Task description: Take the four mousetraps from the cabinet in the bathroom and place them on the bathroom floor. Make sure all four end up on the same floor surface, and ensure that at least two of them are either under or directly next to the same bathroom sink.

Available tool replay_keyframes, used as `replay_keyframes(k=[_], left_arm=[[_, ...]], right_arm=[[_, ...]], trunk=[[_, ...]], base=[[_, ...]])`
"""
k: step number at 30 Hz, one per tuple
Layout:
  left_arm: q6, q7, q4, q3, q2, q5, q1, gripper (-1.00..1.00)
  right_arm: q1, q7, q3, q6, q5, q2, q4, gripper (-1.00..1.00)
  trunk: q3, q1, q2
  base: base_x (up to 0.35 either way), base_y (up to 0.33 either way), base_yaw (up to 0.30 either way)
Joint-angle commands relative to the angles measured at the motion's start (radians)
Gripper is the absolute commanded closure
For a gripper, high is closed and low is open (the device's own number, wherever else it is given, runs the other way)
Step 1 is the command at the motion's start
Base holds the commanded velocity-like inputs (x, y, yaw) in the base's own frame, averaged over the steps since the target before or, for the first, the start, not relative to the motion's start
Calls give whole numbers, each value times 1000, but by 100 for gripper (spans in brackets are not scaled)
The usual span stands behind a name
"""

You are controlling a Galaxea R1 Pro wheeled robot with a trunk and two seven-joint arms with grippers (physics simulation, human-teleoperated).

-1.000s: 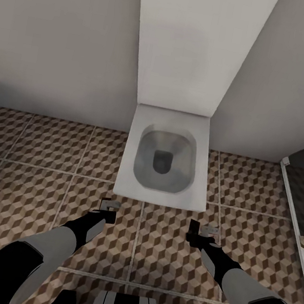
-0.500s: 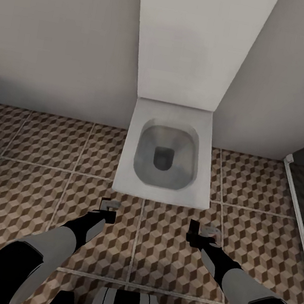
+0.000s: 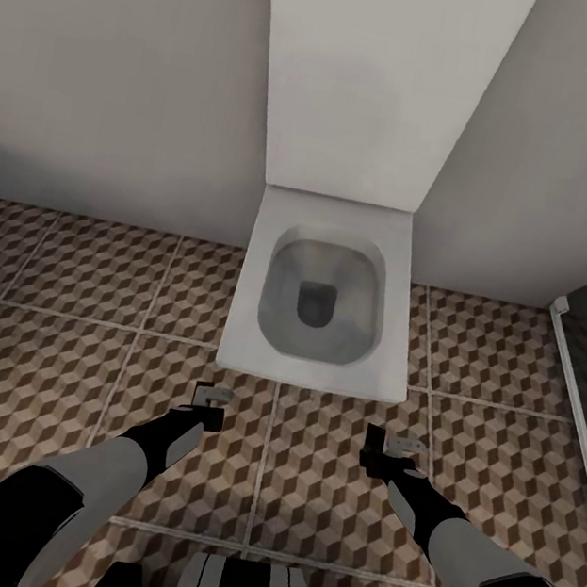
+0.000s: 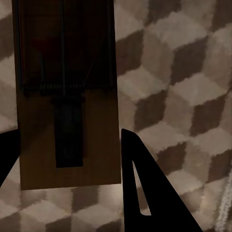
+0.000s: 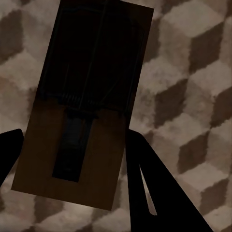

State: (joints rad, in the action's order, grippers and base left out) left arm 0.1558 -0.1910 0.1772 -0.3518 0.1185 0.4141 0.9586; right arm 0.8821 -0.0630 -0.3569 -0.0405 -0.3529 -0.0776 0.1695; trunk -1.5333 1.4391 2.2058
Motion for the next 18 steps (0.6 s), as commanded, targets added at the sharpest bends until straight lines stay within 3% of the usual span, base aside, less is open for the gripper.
replay_keyframes(k=[1,15,18], left_arm=[[6,-7,2,-9,0,6,0,100],[5,-7,2,-10,0,6,0,100],[6,-7,2,-10,0,6,0,100]], right_arm=[[0,-3,-8,-4,-12,-1,2,100],[0,-3,-8,-5,-12,-1,2,100],[0,-3,-8,-5,-12,-1,2,100]], trunk=[[0,0,0],[-38,46,84],[-38,46,84]], base=[[0,0,0],[0,0,0],[0,0,0]])
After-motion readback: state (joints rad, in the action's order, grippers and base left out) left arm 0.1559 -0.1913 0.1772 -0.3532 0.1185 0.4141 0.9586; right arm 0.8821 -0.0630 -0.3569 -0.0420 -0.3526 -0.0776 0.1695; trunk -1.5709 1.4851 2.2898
